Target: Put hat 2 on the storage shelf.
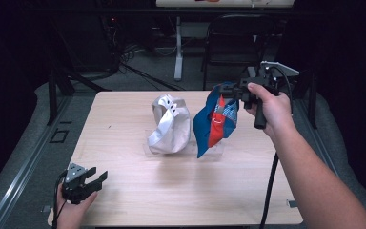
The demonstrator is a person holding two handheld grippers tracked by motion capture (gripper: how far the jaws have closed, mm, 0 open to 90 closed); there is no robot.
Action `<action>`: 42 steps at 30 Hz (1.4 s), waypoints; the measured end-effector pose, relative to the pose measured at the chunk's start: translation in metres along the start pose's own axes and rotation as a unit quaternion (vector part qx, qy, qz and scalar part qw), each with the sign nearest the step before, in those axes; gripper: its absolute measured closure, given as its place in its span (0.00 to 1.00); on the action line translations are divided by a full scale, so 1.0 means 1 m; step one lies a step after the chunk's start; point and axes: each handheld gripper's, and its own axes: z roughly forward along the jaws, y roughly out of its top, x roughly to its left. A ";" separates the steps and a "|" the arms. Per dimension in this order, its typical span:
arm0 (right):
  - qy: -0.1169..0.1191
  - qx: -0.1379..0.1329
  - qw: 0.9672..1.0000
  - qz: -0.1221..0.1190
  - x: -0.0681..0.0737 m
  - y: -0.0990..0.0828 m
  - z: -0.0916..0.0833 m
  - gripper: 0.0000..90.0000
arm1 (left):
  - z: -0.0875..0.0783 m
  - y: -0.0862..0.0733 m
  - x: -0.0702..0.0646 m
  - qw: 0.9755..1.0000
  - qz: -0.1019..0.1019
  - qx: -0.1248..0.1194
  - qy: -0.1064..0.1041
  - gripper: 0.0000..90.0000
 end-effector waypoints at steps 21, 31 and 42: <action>-0.027 -0.035 0.999 0.013 -0.006 0.028 -0.009 0.87 | 0.000 0.000 0.002 1.000 -0.002 0.004 -0.001 0.56; -0.041 -0.033 0.998 0.016 -0.013 0.030 -0.003 0.87 | 0.000 0.000 0.002 1.000 0.000 0.003 0.000 0.56; -0.040 -0.020 0.999 0.021 -0.021 0.027 0.014 0.87 | 0.001 0.001 0.001 1.000 0.000 0.004 0.001 0.56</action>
